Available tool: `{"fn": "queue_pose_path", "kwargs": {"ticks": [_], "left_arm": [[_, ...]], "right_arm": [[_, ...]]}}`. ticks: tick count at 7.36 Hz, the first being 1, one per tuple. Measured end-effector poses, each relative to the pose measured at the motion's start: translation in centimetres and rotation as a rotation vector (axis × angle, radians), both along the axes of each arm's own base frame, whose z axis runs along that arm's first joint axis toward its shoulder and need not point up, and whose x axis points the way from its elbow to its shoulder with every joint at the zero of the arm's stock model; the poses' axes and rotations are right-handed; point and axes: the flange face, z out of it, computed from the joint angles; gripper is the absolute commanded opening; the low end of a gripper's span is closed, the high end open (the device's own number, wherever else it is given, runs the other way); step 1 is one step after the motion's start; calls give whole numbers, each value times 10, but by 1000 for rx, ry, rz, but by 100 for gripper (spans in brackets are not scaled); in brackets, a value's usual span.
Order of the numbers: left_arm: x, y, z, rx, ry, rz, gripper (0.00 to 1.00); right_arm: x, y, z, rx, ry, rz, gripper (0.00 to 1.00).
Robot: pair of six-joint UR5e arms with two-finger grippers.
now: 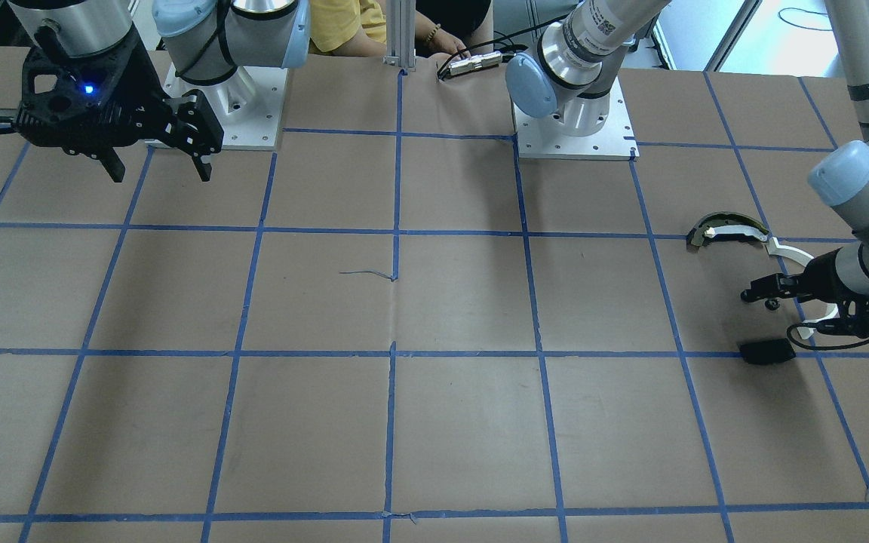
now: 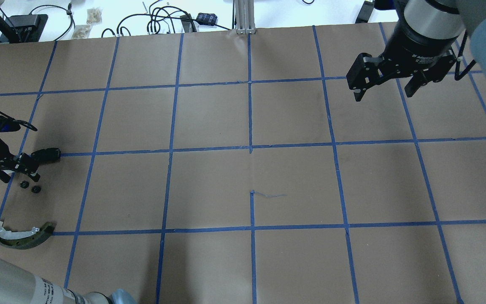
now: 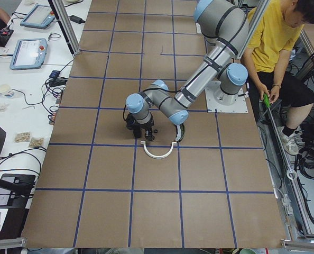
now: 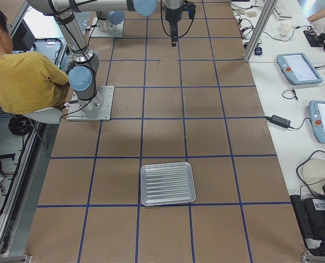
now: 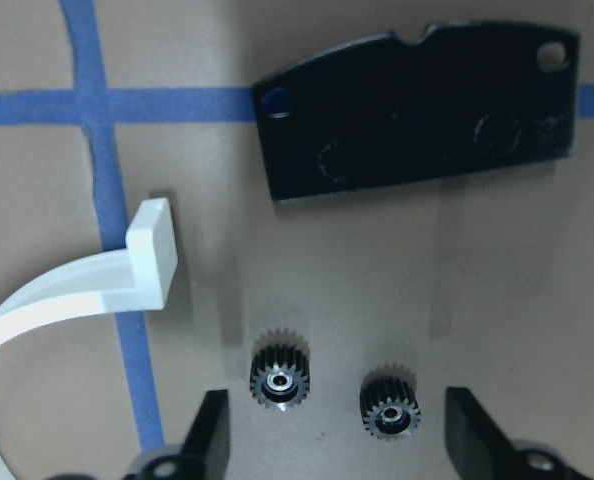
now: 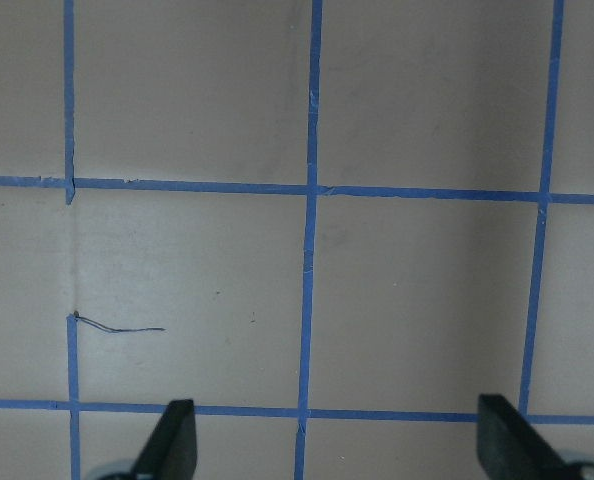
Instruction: Place bearing gear from tray to pile
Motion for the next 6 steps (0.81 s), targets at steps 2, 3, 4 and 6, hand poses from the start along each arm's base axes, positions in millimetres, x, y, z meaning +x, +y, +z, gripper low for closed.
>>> {"fn": "queue_pose_path", "kwargs": {"ticks": [2,3,4,6], "left_arm": [[-19,-18,33,-14,-11,-31,100],[-46,-35,61,-35,-14,-69,100],[-81,-52,96,-73,-14,-103,100],[-162,-63,185,-152,-10,-133,100]], "right_arm": [[0,0,0,-2,-1,0,100],[0,0,0,-3,-1,0,100],[0,0,0,-3,-1,-1,100],[0,0,0,-2,-1,0,100]]}}
